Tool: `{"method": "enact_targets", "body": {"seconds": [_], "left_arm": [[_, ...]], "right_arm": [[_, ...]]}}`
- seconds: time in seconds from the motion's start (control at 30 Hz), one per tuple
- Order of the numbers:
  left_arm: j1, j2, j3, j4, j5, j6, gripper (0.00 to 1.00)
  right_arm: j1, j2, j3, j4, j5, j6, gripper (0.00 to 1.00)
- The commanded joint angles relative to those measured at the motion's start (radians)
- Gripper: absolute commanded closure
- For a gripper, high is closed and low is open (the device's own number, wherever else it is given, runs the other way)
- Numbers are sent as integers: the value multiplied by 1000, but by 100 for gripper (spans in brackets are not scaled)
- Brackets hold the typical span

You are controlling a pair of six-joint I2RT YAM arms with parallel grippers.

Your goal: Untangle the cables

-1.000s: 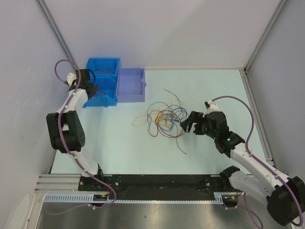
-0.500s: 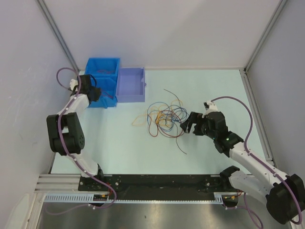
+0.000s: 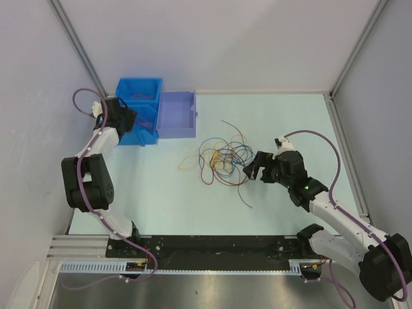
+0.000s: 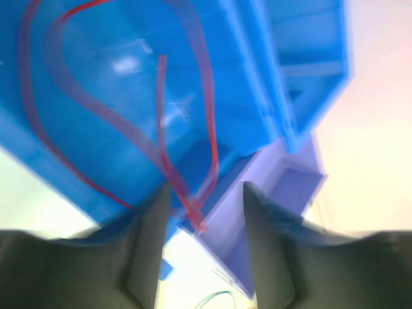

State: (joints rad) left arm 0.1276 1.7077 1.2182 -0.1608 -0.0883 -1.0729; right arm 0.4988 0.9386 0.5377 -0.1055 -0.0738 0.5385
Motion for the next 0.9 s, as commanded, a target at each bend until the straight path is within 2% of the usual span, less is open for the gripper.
{"method": "enact_targets", "body": {"seconds": [0.0,0.03,0.07,0.17,0.27,0.43,0.6,0.7,0.77,0.87], "left_arm": [[4,-34,40,99,33,36,32],[6,-60,37,106,27,56,23],[4,-75,26,107,24,63,20],[6,-155,4,103,3,108,19],[4,-253,-41,63,-43,145,23],[6,-401,-175,30,-97,183,36],[6,-506,-345,49,-90,195,44],[6,-517,-420,72,-85,182,56],[6,-511,-466,98,-67,176,69],[4,-500,-508,125,-53,174,76]], "right_arm": [[-5,2,2,32,8,-17,3],[-5,5,1,33,6,-17,2],[-6,5,2,32,5,-17,2],[-6,11,2,41,0,-15,2],[-6,26,1,53,0,-8,2],[-3,55,1,90,-23,11,3],[7,75,2,96,-29,15,4],[14,75,1,96,-27,18,4],[20,71,1,98,-27,25,5],[37,62,1,98,-18,35,5]]}}
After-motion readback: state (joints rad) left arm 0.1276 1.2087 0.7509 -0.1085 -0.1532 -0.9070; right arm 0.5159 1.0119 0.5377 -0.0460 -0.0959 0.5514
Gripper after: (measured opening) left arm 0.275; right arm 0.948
